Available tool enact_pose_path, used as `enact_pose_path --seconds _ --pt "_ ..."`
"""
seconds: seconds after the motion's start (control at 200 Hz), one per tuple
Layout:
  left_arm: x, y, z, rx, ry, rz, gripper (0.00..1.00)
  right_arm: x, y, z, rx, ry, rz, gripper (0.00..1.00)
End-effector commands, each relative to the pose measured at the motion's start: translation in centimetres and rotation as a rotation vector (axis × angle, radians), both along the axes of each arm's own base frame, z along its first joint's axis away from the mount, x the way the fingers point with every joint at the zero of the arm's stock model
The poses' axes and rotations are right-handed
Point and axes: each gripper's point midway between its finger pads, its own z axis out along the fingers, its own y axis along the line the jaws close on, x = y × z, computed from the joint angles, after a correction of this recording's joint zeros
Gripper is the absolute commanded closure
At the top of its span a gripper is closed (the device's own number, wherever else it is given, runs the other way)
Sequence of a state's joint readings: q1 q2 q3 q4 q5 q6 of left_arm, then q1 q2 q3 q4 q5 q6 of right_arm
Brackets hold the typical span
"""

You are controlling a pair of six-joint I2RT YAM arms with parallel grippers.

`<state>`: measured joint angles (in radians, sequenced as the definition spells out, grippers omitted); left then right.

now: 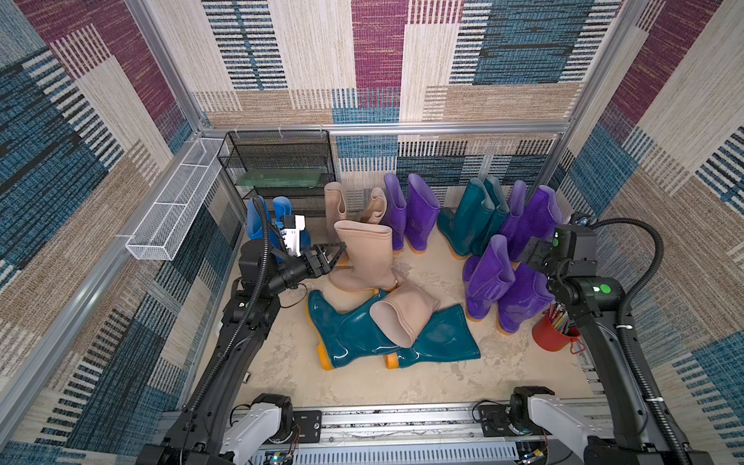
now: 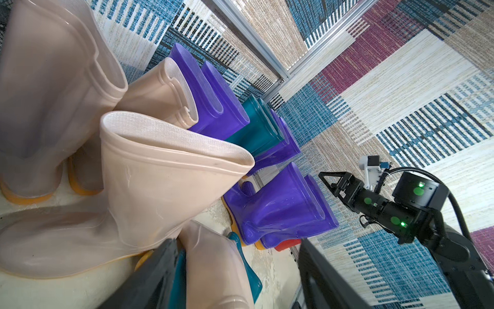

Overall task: Match and arrange rain boots in pairs
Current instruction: Pair a pair of rain boots at the center of the board, then adjust the rain boot at the center of the board.

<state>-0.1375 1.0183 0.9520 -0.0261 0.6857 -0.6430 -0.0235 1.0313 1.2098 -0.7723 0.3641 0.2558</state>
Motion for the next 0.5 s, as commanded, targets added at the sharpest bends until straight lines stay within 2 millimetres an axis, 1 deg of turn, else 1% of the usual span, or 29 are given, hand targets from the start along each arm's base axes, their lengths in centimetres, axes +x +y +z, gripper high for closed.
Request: enact_pose_path --seconds 0.0,0.12,0.18,0.23,0.25,0.27,0.321,0.346,0.451,0.476,0.496 --pt "0.0 -0.2 0.7 0.003 -0.055 -0.026 0.26 1.3 1.2 -0.7 0.044 -0.005 0.081 0.05" --pt "-0.1 0.0 0.8 -0.001 -0.060 -0.020 0.26 1.5 1.1 -1.6 0.046 0.014 0.073 0.05" --pt "-0.2 0.1 1.0 -0.009 -0.067 -0.018 0.26 1.8 0.7 -2.3 0.049 0.035 0.057 0.01" --pt "-0.2 0.2 1.0 -0.014 -0.064 -0.016 0.26 2.2 0.7 -3.0 0.058 0.064 0.062 0.13" --pt "-0.2 0.1 1.0 -0.016 -0.065 -0.018 0.26 2.4 0.8 -3.2 0.062 0.070 0.067 0.20" --pt "-0.2 0.2 1.0 -0.018 -0.067 -0.018 0.26 2.6 0.9 -3.4 0.067 0.073 0.072 0.30" --pt "-0.1 0.2 0.9 -0.021 -0.059 -0.018 0.26 3.1 1.1 -3.7 0.077 0.081 0.081 0.59" --pt "-0.1 0.2 0.9 -0.023 -0.057 -0.019 0.26 3.3 1.2 -3.8 0.081 0.083 0.089 0.68" --pt "-0.1 0.1 0.9 -0.030 -0.058 -0.024 0.26 4.3 2.2 -3.8 0.092 0.078 0.153 0.95" --pt "-0.1 0.2 0.9 -0.030 -0.059 -0.023 0.26 4.5 2.4 -3.8 0.094 0.077 0.165 1.00" --pt "0.0 0.2 0.9 -0.030 -0.058 -0.021 0.26 4.7 2.5 -3.7 0.093 0.074 0.172 1.00"
